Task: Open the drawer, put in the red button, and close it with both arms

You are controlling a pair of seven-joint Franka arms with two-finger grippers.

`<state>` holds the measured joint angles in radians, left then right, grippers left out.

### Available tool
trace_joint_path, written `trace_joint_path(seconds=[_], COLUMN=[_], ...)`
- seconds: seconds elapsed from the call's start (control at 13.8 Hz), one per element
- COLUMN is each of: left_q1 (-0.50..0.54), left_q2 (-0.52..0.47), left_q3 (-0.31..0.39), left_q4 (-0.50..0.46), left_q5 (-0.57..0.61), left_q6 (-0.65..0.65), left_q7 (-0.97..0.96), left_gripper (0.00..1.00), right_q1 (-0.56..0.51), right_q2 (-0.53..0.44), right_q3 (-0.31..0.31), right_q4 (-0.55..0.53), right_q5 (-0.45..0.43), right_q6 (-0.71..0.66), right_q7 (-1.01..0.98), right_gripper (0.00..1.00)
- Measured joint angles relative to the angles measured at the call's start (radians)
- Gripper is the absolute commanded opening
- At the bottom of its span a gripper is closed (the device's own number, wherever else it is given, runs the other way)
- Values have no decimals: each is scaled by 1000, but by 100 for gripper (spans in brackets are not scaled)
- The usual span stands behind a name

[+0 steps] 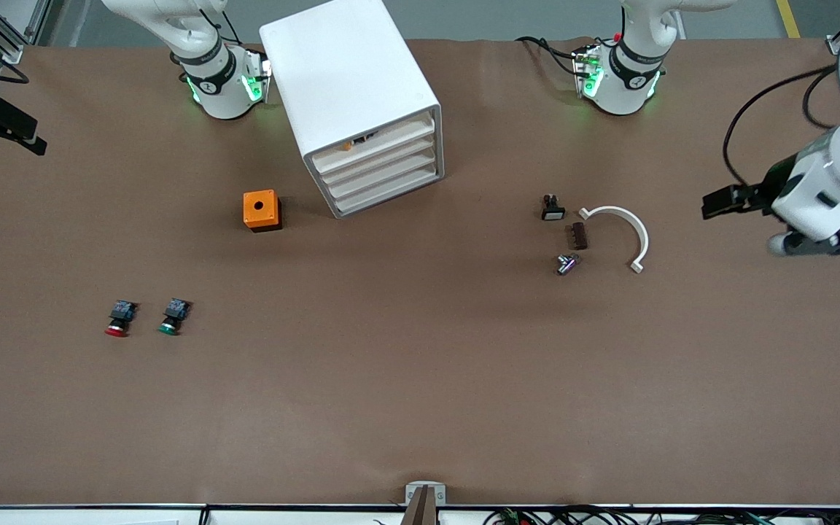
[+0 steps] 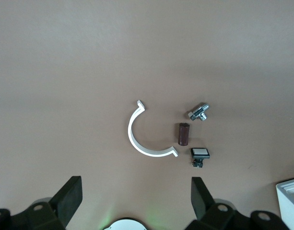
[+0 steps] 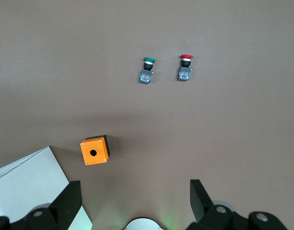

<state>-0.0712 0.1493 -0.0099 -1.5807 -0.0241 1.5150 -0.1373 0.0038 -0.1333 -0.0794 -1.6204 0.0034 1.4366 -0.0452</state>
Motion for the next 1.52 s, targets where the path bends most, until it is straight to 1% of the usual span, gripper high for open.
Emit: trace_joint_path(seconds=[0.22,0.36,0.51,0.58,0.8,0.94,1.01,1.16,1.3,1.52], left_q1=[-10,-20,-37,-54,-129,-170,-177,-177,-178,-179], left_q2=[91,126,154,170,213,239,256,300,359,449], left_q3=[-5,-9,-11,-11,-13,-17,-27,-56,-82,-120], left_q4=[2,6,8,9,15,32,41,58,89,134], left_q5=[0,-4,-53,-87,-196,-301,-359,-435,-491,-522], left_q6=[35,54,73,82,101,102,102,103,106,107], left_q7=[0,-4,-63,-129,-411,-642,-748,-938,-1157,-1473], left_gripper=[100,100,100,100,100,100,100,100,100,100], right_q1=[0,0,0,0,0,-1,-3,-22,-54,-103], right_q2=[0,0,0,0,0,-1,0,17,84,245], right_q3=[0,0,0,0,0,-1,-2,-4,-7,-8], right_q4=[0,-1,-1,-1,0,2,2,-1,-6,21], right_q5=[0,0,0,0,0,-2,-6,-12,-13,-13], right_q6=[0,0,0,0,0,0,0,0,6,50], right_q7=[0,0,0,0,0,0,0,0,0,-2], right_gripper=[100,100,100,100,100,100,100,100,100,100])
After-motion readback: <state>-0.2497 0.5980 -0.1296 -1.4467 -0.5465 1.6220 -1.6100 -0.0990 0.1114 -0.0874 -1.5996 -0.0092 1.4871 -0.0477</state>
